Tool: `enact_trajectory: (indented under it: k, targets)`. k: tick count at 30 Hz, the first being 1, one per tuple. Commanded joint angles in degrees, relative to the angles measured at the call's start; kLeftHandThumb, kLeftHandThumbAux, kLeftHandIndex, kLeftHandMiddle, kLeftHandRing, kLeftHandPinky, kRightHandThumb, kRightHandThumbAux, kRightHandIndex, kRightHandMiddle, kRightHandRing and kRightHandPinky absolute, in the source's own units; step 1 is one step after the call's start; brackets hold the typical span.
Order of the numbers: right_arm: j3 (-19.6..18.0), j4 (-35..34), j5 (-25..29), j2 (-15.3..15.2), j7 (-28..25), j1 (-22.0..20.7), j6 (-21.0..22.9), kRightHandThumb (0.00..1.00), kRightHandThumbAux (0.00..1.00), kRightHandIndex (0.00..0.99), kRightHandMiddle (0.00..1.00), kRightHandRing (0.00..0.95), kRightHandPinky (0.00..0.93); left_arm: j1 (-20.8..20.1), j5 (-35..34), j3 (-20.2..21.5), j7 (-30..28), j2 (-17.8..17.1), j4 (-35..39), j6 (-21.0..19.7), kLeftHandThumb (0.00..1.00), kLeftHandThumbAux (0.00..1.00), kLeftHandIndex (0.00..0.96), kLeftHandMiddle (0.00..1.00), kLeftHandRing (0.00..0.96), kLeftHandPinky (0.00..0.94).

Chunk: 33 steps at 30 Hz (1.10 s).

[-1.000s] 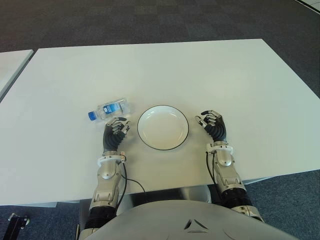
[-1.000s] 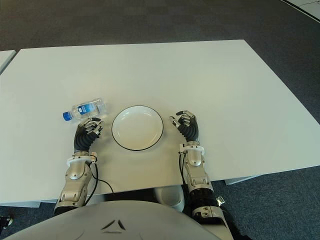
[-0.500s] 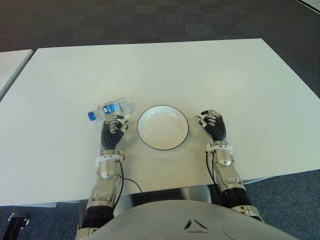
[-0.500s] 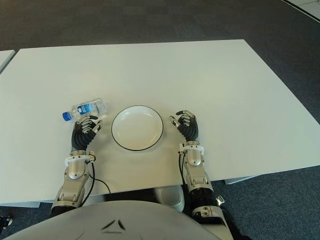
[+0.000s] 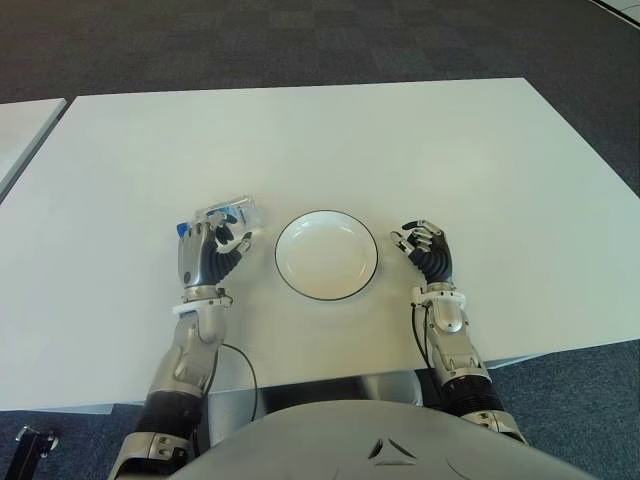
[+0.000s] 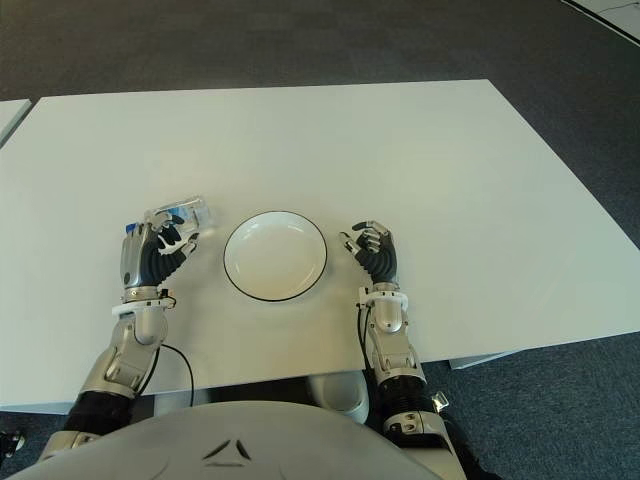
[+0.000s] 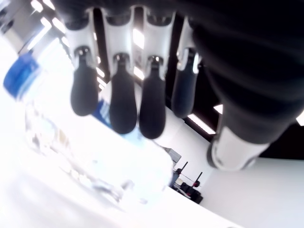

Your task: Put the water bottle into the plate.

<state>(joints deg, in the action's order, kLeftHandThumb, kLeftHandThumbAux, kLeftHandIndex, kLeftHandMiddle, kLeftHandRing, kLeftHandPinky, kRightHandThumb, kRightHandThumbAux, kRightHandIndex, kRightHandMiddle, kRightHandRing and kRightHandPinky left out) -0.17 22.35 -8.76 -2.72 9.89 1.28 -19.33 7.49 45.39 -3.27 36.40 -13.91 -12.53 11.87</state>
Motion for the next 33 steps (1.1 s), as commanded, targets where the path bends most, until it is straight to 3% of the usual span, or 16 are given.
enact_trajectory:
  k: [1,6,8,13,14,15,17,20,26,33]
  targets:
    - [0.10,1.60,0.36,0.59,-0.17,0.86,1.51,0.702,0.729,0.436,0.752,0.737,0.720,-1.98,4.94,-2.09,4.51,-1.41,-2.00,-3.61,0.708,0.718,0.427,0.517,0.503,0.492]
    - [-0.18,1.64,0.90,0.77,-0.46,0.97,1.82,0.701,0.730,0.436,0.749,0.735,0.719,-4.43,7.57,-3.98,7.85,-2.50,-3.31,-6.06,0.708,0.718,0.424,0.388,0.393,0.393]
    - [-0.31,1.75,1.11,0.83,-0.50,1.01,1.90,0.701,0.730,0.436,0.749,0.737,0.727,-5.43,8.22,-4.63,9.53,-3.09,-4.23,-6.24,0.705,0.719,0.419,0.297,0.301,0.321]
    - [-0.39,2.04,1.37,0.81,-0.55,1.01,1.82,0.701,0.729,0.436,0.751,0.742,0.743,-12.20,8.05,-5.91,14.70,-5.57,-15.60,-5.27,0.694,0.721,0.407,0.156,0.149,0.181]
    - [-0.41,2.10,1.42,0.79,-0.60,1.01,1.78,0.701,0.729,0.436,0.752,0.743,0.748,-13.49,8.11,-6.22,15.88,-6.03,-18.19,-5.14,0.598,0.723,0.293,0.103,0.095,0.116]
    - [-0.43,2.17,1.47,0.76,-0.68,1.02,1.73,0.701,0.729,0.436,0.752,0.744,0.750,-14.49,8.40,-6.69,17.00,-6.31,-20.43,-5.41,0.562,0.724,0.252,0.084,0.076,0.093]
    - [-0.44,2.16,1.58,0.74,-0.82,1.05,1.74,0.702,0.729,0.436,0.754,0.745,0.753,-15.53,8.71,-7.57,18.24,-6.50,-22.72,-6.31,0.495,0.686,0.131,0.034,0.031,0.037]
    - [-0.53,2.07,1.88,0.78,-1.16,1.07,1.77,0.702,0.729,0.436,0.755,0.744,0.749,-16.14,8.69,-8.88,17.01,-6.31,-23.26,-9.63,0.523,0.538,0.042,0.011,0.010,0.012]
    - [-0.68,1.80,2.03,0.90,-1.33,1.12,1.84,0.701,0.730,0.436,0.754,0.738,0.741,-19.05,7.44,-11.36,10.05,-5.81,-27.13,-16.86,0.578,0.299,0.004,0.001,0.000,0.001]
    - [-0.63,1.35,1.22,0.87,-0.82,1.26,2.58,0.701,0.730,0.436,0.749,0.732,0.712,-22.44,6.16,-13.86,5.40,-6.12,-32.72,-20.33,0.611,0.195,0.000,0.000,0.000,0.000]
